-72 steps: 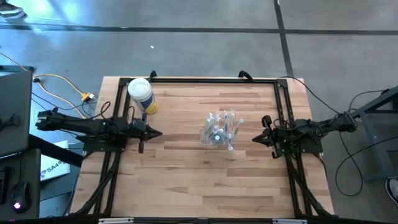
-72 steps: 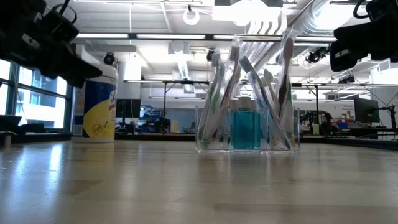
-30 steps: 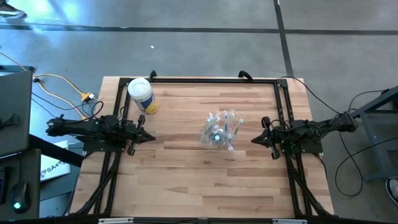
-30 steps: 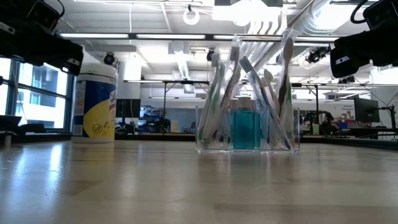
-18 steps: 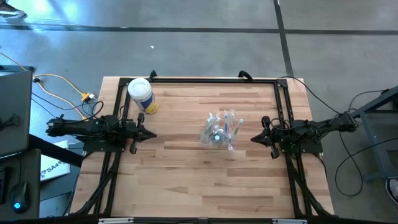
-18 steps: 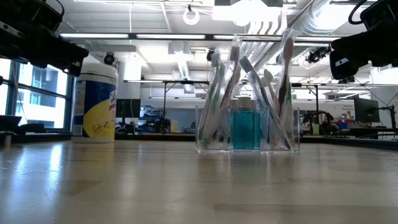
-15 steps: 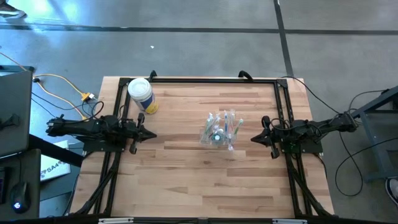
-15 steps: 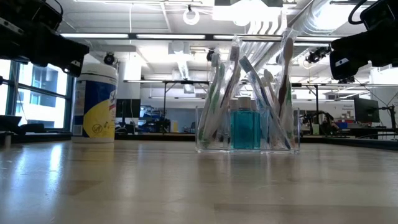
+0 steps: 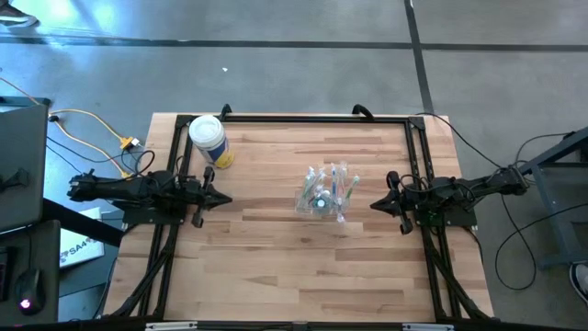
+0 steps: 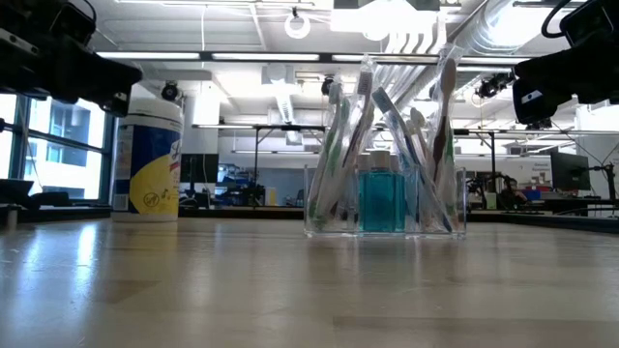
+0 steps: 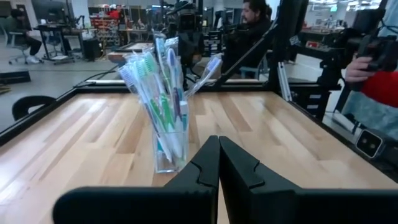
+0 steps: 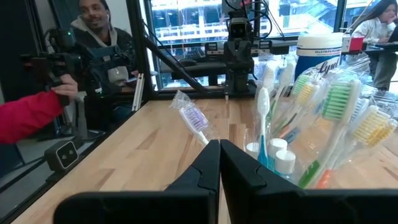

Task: Pick & Place toothbrushing station
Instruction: Return to Home Position

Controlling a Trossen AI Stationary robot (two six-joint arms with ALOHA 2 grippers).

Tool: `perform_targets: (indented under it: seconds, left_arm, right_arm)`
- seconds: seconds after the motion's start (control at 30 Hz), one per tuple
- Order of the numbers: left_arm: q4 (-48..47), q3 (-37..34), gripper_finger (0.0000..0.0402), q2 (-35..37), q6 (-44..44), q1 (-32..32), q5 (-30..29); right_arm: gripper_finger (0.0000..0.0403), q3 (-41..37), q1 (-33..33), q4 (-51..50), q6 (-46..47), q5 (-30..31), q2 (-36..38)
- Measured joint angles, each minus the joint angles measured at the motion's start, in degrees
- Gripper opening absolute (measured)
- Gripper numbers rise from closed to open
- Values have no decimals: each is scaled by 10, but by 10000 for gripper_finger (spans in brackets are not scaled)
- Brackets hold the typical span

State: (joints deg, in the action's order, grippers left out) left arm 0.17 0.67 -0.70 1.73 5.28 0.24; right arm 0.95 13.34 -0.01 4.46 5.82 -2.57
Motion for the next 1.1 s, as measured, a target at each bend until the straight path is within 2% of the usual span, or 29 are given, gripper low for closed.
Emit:
perform_targets:
  seconds: [1.1]
  left_arm:
    - [5,0,7,-3,0,0,-3]
  right_arm:
    - [3,0,0,7,-1,1,0]
